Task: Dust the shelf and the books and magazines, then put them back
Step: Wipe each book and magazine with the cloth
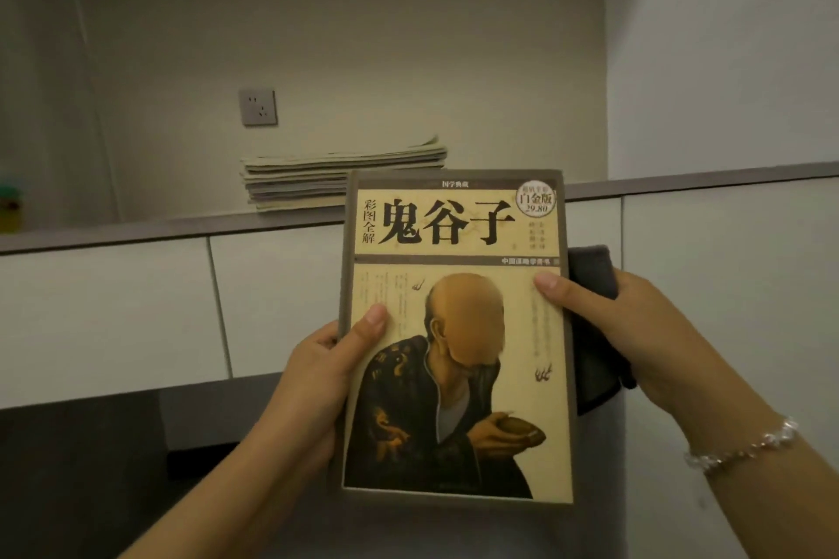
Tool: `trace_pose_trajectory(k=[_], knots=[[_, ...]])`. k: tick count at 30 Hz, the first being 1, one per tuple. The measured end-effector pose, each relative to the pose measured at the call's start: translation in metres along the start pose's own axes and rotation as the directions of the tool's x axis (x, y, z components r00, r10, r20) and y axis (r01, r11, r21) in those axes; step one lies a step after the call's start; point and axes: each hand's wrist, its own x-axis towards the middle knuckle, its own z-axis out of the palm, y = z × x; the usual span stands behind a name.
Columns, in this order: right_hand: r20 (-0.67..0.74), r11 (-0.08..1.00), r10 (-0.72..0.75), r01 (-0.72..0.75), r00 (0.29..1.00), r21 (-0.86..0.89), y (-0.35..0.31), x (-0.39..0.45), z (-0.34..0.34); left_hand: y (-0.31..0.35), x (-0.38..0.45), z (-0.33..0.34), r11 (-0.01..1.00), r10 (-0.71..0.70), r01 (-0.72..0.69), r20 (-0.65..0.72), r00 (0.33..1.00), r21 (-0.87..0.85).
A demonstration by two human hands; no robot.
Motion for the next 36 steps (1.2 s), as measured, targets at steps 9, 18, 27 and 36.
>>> trace_pose_trajectory(k=[9,18,27,36], knots=[[-0.012,0.998,0.016,-0.017,1.000,-0.061,-0.002,-0.005,-0.074,0.026,0.048,0.092,0.993,0.016,-0.010,0.053,0.998,-0.120],[-0.147,0.987,-0.008,0.031,0.989,0.155,-0.009,0.005,-0.114,0.044,0.086,0.156,0.953,-0.053,0.090,0.135,0.990,-0.289],[-0.146,0.872,0.188,-0.097,0.971,0.480,-0.013,0.037,-0.109,0.047,0.083,0.129,0.977,-0.002,0.090,0.416,0.909,-0.192],[-0.086,0.858,0.281,-0.210,0.956,0.468,-0.013,0.052,-0.106,0.038,0.074,0.120,0.966,-0.006,0.138,0.513,0.858,-0.219]])
